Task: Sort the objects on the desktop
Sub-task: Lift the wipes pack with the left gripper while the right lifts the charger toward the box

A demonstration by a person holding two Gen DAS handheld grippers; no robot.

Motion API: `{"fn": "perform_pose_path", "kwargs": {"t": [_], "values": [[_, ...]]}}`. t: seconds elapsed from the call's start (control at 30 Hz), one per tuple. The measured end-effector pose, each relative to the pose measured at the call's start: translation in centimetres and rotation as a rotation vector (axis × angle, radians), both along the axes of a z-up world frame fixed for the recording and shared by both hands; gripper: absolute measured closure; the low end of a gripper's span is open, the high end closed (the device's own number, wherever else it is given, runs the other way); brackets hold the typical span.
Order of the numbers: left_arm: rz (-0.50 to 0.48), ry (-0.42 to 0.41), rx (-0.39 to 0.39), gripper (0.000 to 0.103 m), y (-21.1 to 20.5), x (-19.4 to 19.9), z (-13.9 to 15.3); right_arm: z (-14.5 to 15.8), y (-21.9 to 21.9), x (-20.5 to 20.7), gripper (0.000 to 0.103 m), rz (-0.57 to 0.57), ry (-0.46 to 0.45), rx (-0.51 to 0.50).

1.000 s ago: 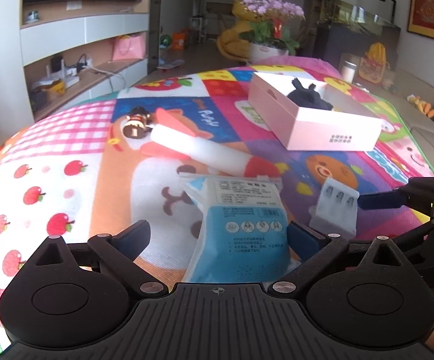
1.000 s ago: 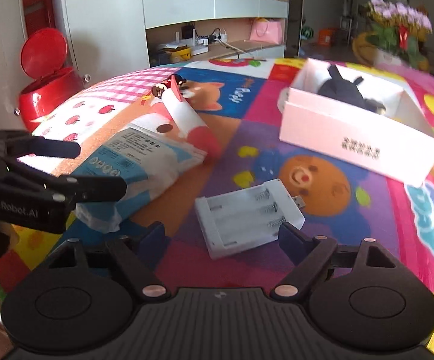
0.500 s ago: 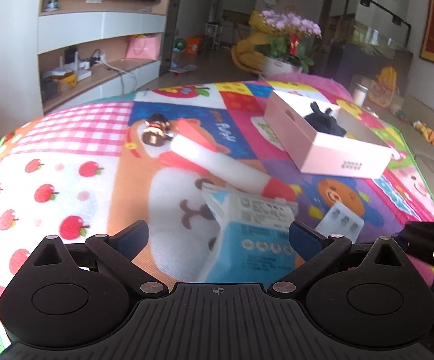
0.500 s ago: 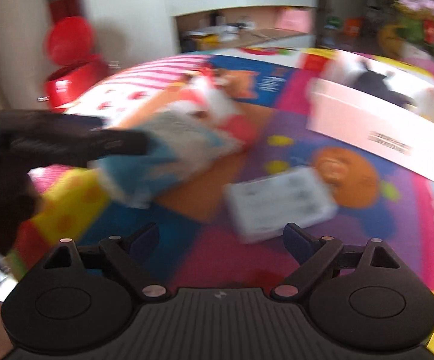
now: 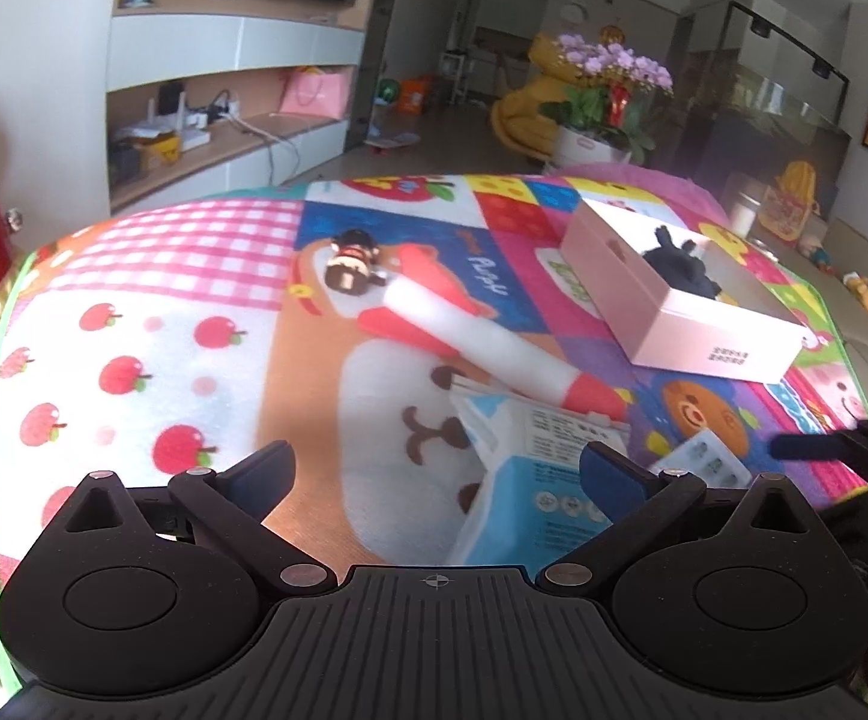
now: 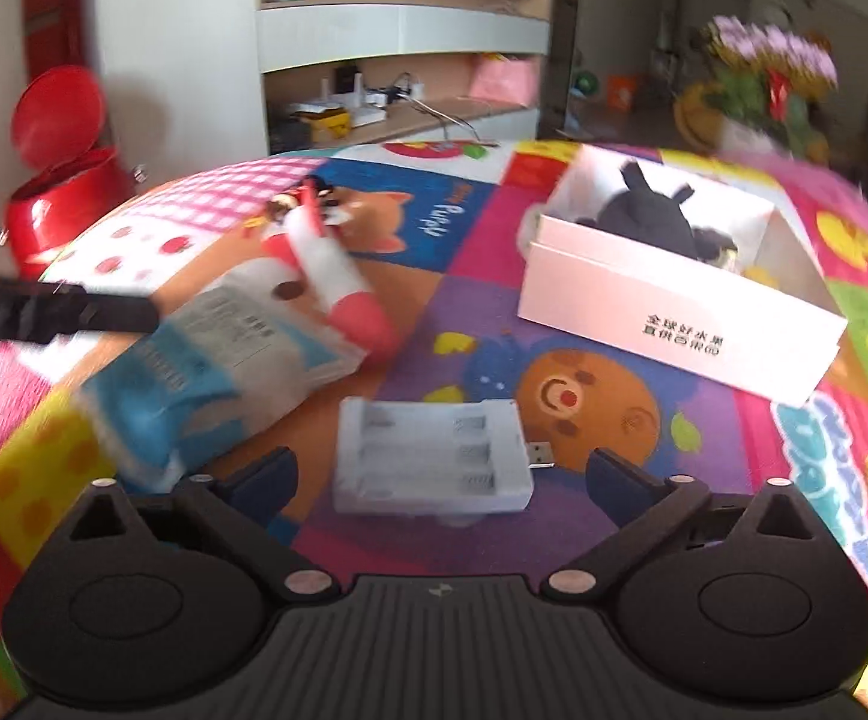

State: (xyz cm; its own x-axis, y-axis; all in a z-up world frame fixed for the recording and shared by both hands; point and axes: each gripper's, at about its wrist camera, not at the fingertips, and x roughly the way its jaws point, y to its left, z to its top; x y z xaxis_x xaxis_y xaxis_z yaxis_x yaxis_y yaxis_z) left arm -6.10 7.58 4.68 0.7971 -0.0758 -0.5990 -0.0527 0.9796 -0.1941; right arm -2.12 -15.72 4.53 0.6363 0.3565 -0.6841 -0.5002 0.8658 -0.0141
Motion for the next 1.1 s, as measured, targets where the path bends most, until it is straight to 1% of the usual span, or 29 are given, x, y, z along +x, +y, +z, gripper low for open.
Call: {"fn": "perform_pose_path", "kwargs": {"t": [0.1,0.17,0.23,0.3,0.33,0.37,0.4,0.5,0.67,0.7,0.73,0.8,0.9,1.0,1.1], "values": [[-0.028,-0.005,0.007,0.000,-0.4,-0.3,0.1,-0.7,0.6,1.2,0.000,0.012,0.000,-0.024],[-0.051,-0.009,0.010,0.000,-0.6,-0.5,0.2,-1.4,0.8,2.2,0.000,0.019,0.030,-0.026],[-0.083,-0.009,0.011,0.000,-0.9,-0.6,0.2,-2.0,0.8,3.0,0.000,0.016,0.072,-0.015],[-0.111,-0.008,0.020,0.000,-1.5,-0.6,0.1,-2.0,0.6,3.0,0.000,0.021,0.078,0.009],[-0.125,-0.006,0.030,0.000,-2.0,-0.6,0.1,-1.9,0.6,2.8,0.001,0.035,0.082,0.012],[-0.132,-0.003,0.043,0.000,-2.4,-0.5,0.0,-1.8,0.6,2.5,0.010,0.041,0.074,0.010],[-0.138,0.000,0.062,0.000,-2.9,-0.5,-0.1,-1.6,0.6,2.2,0.012,0.048,0.069,0.001],[-0.161,0.000,0.117,0.000,-4.5,-0.2,-0.4,-0.9,-0.5,1.2,0.012,0.043,0.057,0.013],[-0.177,0.024,0.192,0.002,-6.5,1.0,-1.3,0.9,-3.7,-0.3,0.012,-0.011,0.013,0.033],[-0.182,0.032,0.206,0.007,-6.9,1.2,-1.5,1.3,-4.4,-0.5,0.012,-0.025,0.004,0.036],[-0.185,0.038,0.220,0.016,-7.2,1.3,-1.7,1.7,-5.1,-0.8,0.012,-0.040,-0.004,0.038],[-0.178,0.050,0.254,0.024,-7.8,1.5,-2.0,2.3,-6.4,-1.2,0.012,-0.067,-0.016,0.047],[-0.174,0.050,0.281,0.043,-8.1,1.5,-1.9,3.0,-8.3,-1.9,0.012,-0.098,-0.028,0.067],[-0.196,0.030,0.278,0.045,-8.4,1.1,-0.8,3.8,-9.7,-2.6,0.012,-0.122,-0.065,0.078],[-0.228,-0.037,0.294,0.045,-9.1,1.5,1.7,5.4,-11.4,-3.0,0.012,-0.163,-0.132,0.094]]}}
